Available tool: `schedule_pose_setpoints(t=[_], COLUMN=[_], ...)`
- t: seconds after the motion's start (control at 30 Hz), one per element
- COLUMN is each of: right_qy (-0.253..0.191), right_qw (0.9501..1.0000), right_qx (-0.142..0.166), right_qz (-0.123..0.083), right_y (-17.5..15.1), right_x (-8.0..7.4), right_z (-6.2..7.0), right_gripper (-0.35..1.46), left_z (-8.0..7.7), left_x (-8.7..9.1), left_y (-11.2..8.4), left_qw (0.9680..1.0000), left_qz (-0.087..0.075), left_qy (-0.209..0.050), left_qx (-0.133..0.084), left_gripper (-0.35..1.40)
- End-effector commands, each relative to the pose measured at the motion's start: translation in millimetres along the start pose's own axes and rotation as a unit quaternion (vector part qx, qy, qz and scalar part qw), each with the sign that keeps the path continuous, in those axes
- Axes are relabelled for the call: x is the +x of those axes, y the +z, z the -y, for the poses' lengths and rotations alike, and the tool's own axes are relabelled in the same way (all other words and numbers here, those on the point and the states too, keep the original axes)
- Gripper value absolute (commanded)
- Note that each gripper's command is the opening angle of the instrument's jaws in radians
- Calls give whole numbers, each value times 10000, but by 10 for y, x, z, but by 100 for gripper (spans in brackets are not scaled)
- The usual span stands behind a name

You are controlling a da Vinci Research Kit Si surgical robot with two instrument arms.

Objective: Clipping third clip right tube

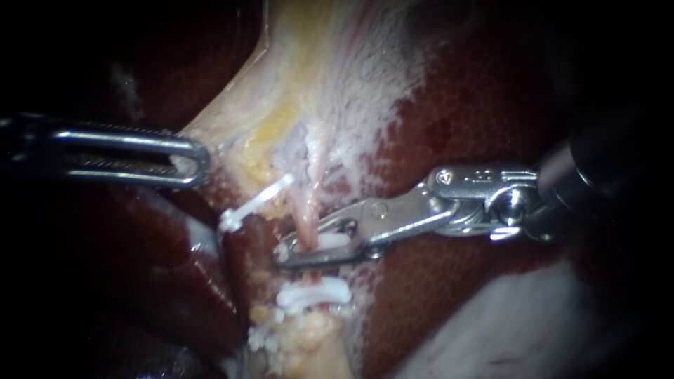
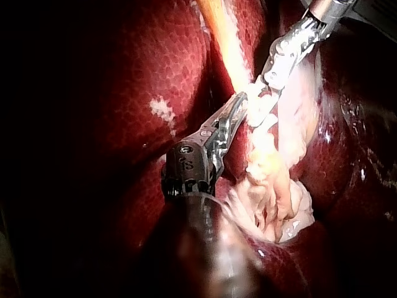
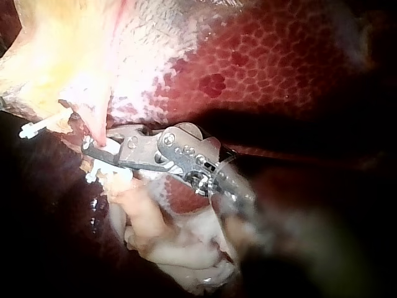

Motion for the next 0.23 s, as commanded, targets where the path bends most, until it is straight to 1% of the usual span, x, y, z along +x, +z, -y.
schedule_pose_setpoints(t=[0.03,0.23], right_qy=[-4,18], right_qw=[10000,10000], right_qx=[4,7], right_qz=[3,8], right_y=[0,0], right_x=[0,-2], right_z=[0,0], right_gripper=[-35,-35], left_z=[0,-1], left_x=[0,1], left_y=[0,1], left_qw=[10000,10000], left_qz=[0,0], left_qy=[1,2], left_qx=[-1,1], left_gripper=[-35,-35])
